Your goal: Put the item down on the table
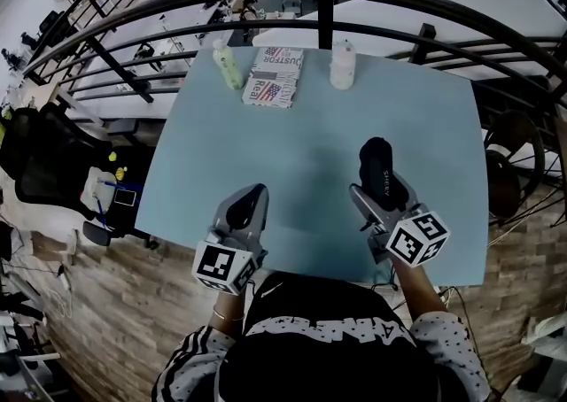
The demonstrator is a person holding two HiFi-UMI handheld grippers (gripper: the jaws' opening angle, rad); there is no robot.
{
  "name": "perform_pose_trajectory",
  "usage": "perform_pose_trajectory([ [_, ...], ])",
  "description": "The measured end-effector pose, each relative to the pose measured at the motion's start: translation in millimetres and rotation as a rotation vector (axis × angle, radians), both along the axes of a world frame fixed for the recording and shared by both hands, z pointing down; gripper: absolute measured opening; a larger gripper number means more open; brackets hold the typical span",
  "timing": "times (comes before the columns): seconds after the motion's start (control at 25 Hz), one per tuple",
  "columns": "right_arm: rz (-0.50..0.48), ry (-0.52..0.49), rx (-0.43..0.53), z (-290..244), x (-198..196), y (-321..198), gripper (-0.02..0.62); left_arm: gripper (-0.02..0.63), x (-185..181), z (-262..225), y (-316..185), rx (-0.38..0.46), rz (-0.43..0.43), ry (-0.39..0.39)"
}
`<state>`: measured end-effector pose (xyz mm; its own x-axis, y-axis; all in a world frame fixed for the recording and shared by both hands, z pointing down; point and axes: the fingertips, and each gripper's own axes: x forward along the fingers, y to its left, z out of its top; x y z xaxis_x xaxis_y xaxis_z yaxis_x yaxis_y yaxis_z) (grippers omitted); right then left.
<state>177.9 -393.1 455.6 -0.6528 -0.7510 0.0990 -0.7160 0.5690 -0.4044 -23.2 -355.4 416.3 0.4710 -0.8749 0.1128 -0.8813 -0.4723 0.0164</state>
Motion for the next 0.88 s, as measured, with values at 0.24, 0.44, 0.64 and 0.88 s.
perform_pose_trajectory([
  [0.24, 0.025, 0.021, -0.025, 9.8, 1.7, -11.7, 0.393, 0.000, 2.5, -3.7, -15.1, 0.009, 0.031, -0.001],
  [0.44, 0.030, 0.039, -0.049, 21.3, -2.4, -21.8, 0.393, 0.000, -4.3, 0.9, -25.4, -0.002, 0.027, -0.004],
  [0.64, 0.033, 0.049, -0.067, 30.7, -8.8, -28.5, 0.393, 0.000, -13.3, 7.0, -30.0, -0.015, 0.018, 0.000],
  [0.88, 0.049, 0.075, -0.093, 44.5, -8.6, -36.8, 0.393, 0.000, -19.1, 13.5, -33.9, -0.025, 0.015, -0.002],
])
